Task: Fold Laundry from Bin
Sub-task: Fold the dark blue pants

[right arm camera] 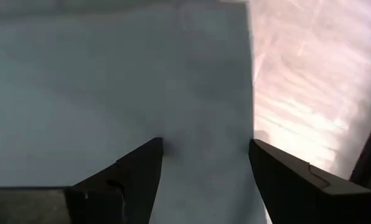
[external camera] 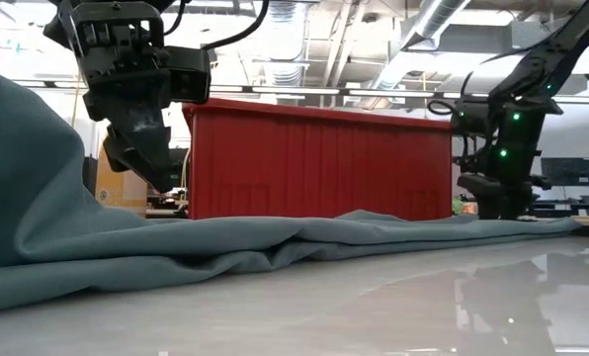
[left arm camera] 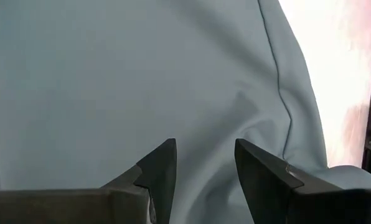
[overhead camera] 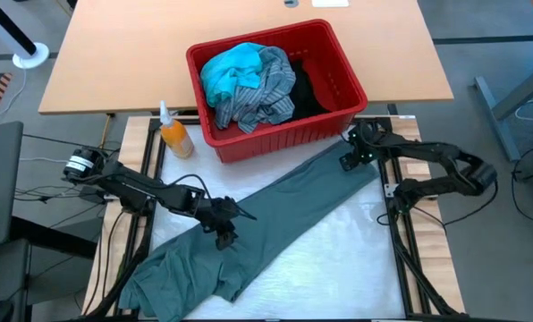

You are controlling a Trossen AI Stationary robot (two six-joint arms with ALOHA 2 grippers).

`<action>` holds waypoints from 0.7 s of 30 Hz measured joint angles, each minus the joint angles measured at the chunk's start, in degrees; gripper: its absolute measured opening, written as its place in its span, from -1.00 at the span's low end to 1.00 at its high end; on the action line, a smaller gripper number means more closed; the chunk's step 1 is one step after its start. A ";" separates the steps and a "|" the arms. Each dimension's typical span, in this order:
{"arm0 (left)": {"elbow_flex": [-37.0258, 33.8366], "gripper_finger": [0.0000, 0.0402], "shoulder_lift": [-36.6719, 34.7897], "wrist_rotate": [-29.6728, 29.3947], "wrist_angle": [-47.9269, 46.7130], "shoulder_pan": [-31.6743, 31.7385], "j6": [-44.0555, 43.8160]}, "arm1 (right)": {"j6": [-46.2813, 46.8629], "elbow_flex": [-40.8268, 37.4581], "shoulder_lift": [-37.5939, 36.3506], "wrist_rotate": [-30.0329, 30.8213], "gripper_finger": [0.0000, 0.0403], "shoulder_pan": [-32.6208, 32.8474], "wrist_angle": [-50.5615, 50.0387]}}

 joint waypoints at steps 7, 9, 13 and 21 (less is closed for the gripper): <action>0.00 -0.25 -0.02 0.37 0.29 0.00 -0.52 | 0.08 0.03 3.39 -2.58 -0.05 2.09 0.51; 0.00 -0.25 -0.01 0.36 0.28 0.00 -0.70 | 0.05 0.14 4.62 -2.89 -0.33 2.87 0.60; 0.00 -0.25 0.00 0.86 0.30 -0.17 -1.46 | -0.08 0.14 5.34 -2.78 -0.85 4.19 1.41; 0.00 -0.25 -0.02 0.92 0.21 -2.42 -3.03 | 1.66 1.64 1.68 6.75 -0.86 4.62 -6.28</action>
